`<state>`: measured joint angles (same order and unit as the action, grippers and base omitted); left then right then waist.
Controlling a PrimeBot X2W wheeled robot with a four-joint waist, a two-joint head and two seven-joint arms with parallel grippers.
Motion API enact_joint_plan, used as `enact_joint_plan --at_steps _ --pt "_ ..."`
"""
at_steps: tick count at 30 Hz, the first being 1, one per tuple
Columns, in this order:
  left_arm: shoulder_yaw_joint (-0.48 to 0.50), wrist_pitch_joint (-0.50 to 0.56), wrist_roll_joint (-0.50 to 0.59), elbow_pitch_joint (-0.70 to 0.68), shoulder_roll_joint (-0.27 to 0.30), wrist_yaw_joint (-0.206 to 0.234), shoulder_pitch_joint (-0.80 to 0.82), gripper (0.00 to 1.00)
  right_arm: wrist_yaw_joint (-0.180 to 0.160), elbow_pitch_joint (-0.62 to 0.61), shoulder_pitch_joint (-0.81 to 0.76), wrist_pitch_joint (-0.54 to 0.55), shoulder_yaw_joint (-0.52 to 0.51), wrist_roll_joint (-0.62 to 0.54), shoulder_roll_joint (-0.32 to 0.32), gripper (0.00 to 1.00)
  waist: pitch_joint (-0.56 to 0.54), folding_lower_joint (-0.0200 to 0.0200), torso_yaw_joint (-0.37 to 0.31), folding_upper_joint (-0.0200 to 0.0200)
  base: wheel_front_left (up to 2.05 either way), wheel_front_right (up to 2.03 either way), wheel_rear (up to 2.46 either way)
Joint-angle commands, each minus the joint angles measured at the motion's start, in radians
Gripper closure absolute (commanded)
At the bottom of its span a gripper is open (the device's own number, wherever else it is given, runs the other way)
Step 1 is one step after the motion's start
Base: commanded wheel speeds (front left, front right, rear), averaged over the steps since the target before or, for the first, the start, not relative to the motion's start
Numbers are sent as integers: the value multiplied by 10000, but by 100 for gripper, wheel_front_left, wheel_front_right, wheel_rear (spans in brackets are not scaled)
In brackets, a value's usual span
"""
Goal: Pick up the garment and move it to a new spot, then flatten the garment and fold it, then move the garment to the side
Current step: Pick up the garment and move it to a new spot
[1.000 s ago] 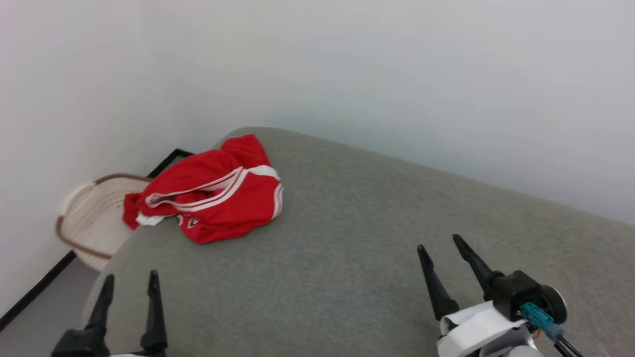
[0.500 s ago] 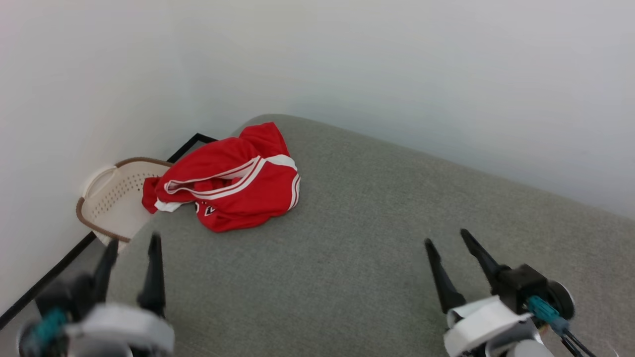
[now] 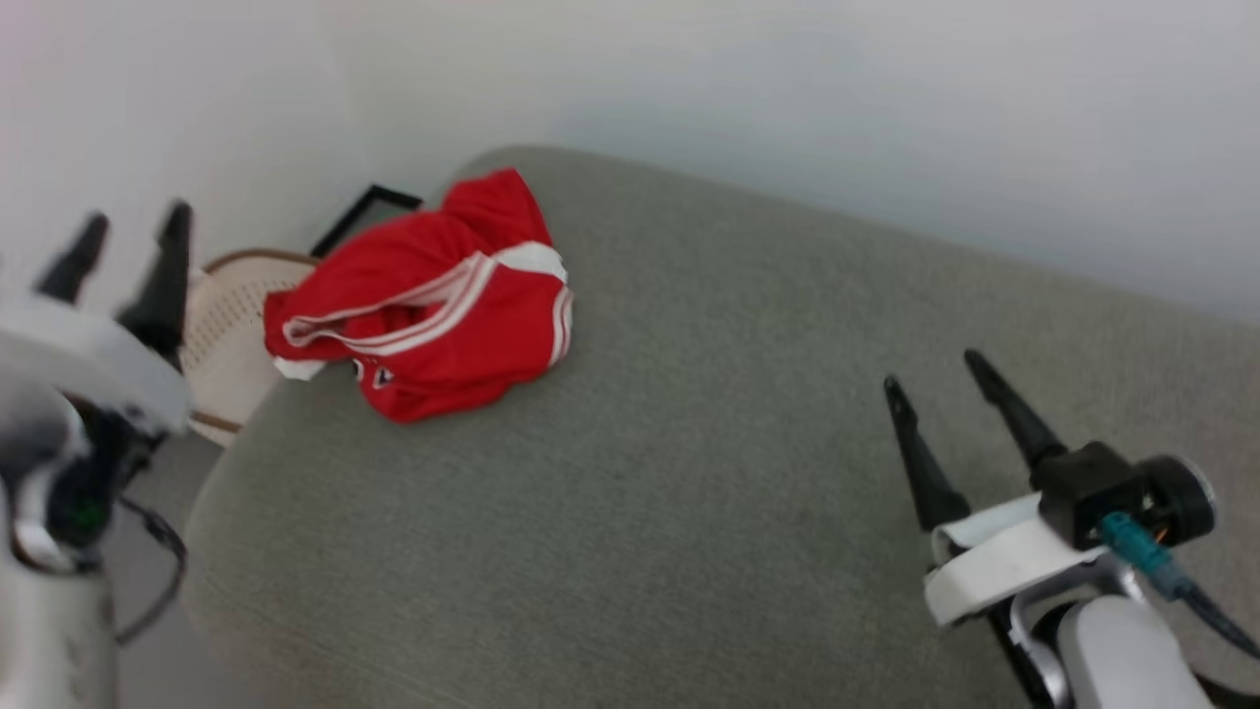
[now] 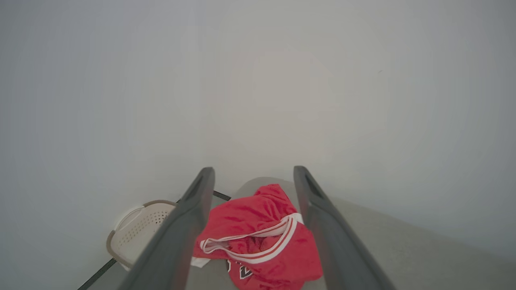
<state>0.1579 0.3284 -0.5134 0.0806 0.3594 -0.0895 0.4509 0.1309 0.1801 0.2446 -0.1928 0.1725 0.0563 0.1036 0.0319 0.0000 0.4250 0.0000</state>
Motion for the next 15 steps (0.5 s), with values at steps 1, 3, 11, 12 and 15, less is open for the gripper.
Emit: enact_joint_plan --at_steps 1,3,11,12,15 --pt "7 245 -205 245 113 -72 504 0 -3 -161 240 71 -38 5 160 0 1954 0 -1468 0 0 0 0" --pt "30 706 -469 692 287 -77 1056 0 -3 -416 373 186 -30 -26 256 0 2399 0 -1675 0 0 0 0" --pt "-102 2114 -844 2701 1094 -95 2982 0 -3 -1554 800 593 -95 -170 644 0 3874 0 -2287 0 0 0 0" --pt "-125 2274 -899 2990 1128 -76 3192 0 -3 -1689 829 623 -113 -185 691 0 4015 0 -2344 0 0 0 0" --pt "-186 2788 -1036 4101 1448 -116 3773 0 -3 -2076 891 784 -144 -208 805 0 4446 0 -2496 0 0 0 0"
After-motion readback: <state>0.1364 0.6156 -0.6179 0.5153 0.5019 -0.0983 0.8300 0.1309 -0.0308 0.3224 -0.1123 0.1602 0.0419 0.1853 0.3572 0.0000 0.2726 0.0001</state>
